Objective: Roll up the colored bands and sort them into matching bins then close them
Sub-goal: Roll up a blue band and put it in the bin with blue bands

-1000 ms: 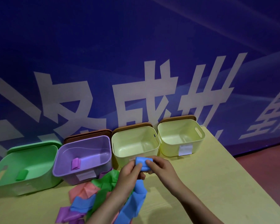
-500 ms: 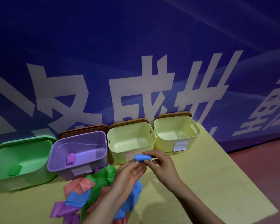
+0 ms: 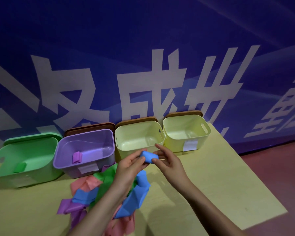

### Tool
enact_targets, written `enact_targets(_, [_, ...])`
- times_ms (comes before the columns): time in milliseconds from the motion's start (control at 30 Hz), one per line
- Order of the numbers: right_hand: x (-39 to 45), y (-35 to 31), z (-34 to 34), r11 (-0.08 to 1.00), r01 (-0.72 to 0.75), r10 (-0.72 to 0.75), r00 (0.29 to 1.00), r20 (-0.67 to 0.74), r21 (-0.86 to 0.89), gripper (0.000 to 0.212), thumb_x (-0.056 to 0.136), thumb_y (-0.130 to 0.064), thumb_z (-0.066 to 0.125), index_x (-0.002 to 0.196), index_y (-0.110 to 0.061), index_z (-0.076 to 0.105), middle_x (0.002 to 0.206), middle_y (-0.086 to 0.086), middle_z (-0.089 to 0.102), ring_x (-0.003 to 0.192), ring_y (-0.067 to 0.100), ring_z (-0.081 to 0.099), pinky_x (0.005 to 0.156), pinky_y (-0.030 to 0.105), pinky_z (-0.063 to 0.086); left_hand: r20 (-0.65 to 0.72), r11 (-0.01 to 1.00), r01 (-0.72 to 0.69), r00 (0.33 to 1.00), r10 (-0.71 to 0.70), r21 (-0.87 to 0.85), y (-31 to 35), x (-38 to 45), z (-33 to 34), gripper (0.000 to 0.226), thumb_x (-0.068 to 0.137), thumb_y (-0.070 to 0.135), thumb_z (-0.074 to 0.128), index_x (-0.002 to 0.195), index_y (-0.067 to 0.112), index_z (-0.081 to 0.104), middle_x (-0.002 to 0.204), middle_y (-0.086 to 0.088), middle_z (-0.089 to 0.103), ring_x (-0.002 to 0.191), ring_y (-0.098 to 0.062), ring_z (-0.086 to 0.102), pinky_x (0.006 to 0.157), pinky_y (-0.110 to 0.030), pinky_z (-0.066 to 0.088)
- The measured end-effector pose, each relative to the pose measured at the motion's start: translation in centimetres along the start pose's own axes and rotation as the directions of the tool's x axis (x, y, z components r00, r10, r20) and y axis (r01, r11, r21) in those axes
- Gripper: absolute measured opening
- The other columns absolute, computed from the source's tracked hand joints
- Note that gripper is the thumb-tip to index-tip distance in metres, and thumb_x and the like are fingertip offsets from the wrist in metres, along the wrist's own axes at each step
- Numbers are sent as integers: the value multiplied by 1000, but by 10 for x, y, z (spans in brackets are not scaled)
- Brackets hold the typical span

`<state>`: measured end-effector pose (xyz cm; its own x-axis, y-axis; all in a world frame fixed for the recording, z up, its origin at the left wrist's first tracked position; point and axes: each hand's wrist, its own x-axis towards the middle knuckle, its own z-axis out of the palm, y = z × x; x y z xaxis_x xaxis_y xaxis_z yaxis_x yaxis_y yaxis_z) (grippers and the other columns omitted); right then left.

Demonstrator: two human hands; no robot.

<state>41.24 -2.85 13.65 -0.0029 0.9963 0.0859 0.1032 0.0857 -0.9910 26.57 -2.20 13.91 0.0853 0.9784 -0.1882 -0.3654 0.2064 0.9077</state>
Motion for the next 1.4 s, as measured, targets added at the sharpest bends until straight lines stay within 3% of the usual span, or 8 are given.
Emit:
enact_targets(167, [-6,-2,-12,987,16,-11,999,34,-158,15,91,-5,60,100,-16,64,93,-6,66,79,-5,61,72,9,43,20,1000,22,1000,-22,2,-6,1,12,26,94,-4,48,116,2,59,101,-6,72,90,-17,70,78,-25,57])
enact_targets(300, [-9,-2,-23,971,70,-79,996,-33,-228,9,90,-16,56,97,-17,62,82,-14,59,73,-2,55,67,8,38,55,999,15,998,-18,43,-7,8,32,23,94,-4,48,108,5,63,102,-11,69,87,-16,69,73,-24,57])
enact_targets(567, [-14,9,-57,986,3,-30,987,-158,-167,11,86,-27,55,94,-27,63,86,-8,64,76,4,56,70,17,43,123,981,166,981,-153,-100,-24,20,69,21,97,0,41,102,2,62,90,-16,71,81,-21,71,77,-30,59])
enact_targets(733, [-2,8,-78,995,-62,80,953,-293,73,21,89,-5,63,99,-23,68,90,-2,67,81,1,61,74,13,46,146,953,212,972,-184,-215,-29,34,92,21,96,-3,42,108,0,60,95,-15,72,90,-24,71,84,-32,57])
enact_targets(967, [40,23,-96,875,-321,438,843,-311,362,25,88,-24,67,109,-9,66,90,2,69,76,6,63,70,21,49,-14,934,177,982,-190,-311,-46,64,125,28,95,-2,47,121,-4,56,116,-20,66,107,-25,65,86,-25,55])
enact_targets(1167, [87,34,-115,846,-306,464,825,-322,437,11,87,-15,65,95,-9,70,91,5,71,87,15,65,79,28,49,-38,983,146,988,-151,-112,-58,99,145,30,92,3,57,120,12,61,108,-3,71,99,-9,68,80,-20,53])
enact_targets(1267, [118,40,-129,831,-299,476,818,-322,469,19,86,-14,65,104,-7,66,101,13,70,94,24,69,88,35,53,-8,987,157,988,-157,24,-62,122,153,27,91,10,61,115,20,63,101,3,73,92,-6,68,78,-22,49])
enact_targets(1400, [165,58,-143,836,-378,511,799,-316,398,22,88,-11,64,108,-3,62,103,16,67,90,23,66,76,27,53,-46,977,105,994,-98,187,-64,164,153,12,92,21,60,101,22,68,97,9,71,89,1,64,81,-24,49])
